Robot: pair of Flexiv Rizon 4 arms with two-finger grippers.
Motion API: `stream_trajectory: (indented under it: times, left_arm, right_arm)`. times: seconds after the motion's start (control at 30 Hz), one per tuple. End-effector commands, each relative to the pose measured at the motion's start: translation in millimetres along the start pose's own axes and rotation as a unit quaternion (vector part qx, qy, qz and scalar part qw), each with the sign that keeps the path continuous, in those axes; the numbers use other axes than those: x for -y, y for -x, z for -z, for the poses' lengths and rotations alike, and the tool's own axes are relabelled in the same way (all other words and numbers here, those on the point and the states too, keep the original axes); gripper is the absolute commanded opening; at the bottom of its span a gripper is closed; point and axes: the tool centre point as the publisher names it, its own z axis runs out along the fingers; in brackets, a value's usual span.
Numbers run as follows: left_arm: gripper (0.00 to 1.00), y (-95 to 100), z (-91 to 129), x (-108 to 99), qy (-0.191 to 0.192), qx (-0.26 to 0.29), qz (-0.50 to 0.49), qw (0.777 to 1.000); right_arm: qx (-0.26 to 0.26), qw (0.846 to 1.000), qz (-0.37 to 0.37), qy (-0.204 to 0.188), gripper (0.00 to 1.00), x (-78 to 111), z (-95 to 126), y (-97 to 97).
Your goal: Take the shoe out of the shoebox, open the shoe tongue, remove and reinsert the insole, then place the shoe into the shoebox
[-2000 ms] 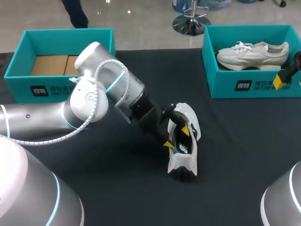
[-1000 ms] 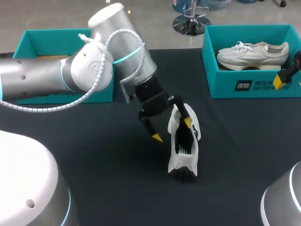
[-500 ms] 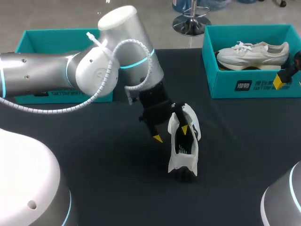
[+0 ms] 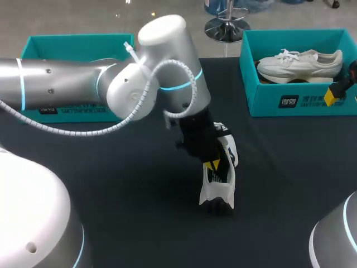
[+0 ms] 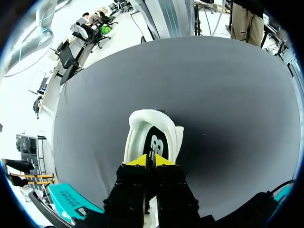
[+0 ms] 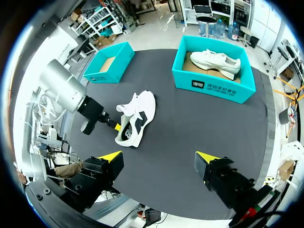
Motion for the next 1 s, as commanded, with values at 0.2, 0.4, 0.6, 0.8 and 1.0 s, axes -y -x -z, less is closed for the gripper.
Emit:
stream_trajectory:
  times: [0.2,0.4,0.6,0.8,1.0]
  left_arm:
    - [0.0,8.8,-45,-3,-0.002,-0.051,-0.002,0.999]
    - [0.0,-3.4,-67,-6,0.004,-0.076,0.001,0.997]
    - [0.0,-9.4,-85,-7,0.013,-0.097,-0.001,0.995]
    - [0.0,-11.8,-75,-5,0.022,-0.1,-0.012,0.995]
    - [0.0,-6.7,-46,0,0.045,-0.087,-0.031,0.995]
  right_arm:
    - [0.0,1.0,0.0,-0.003,1.0,-3.2,0,0.3]
    - [0.0,1.0,0.0,-0.003,1.0,-3.2,0,0.3]
    - [0.0,1.0,0.0,-0.003,1.0,-3.2,0,0.3]
    - [0.0,1.0,0.0,-0.003,1.0,-3.2,0,0.3]
    - [0.0,1.0,0.0,-0.003,1.0,-3.2,0,0.3]
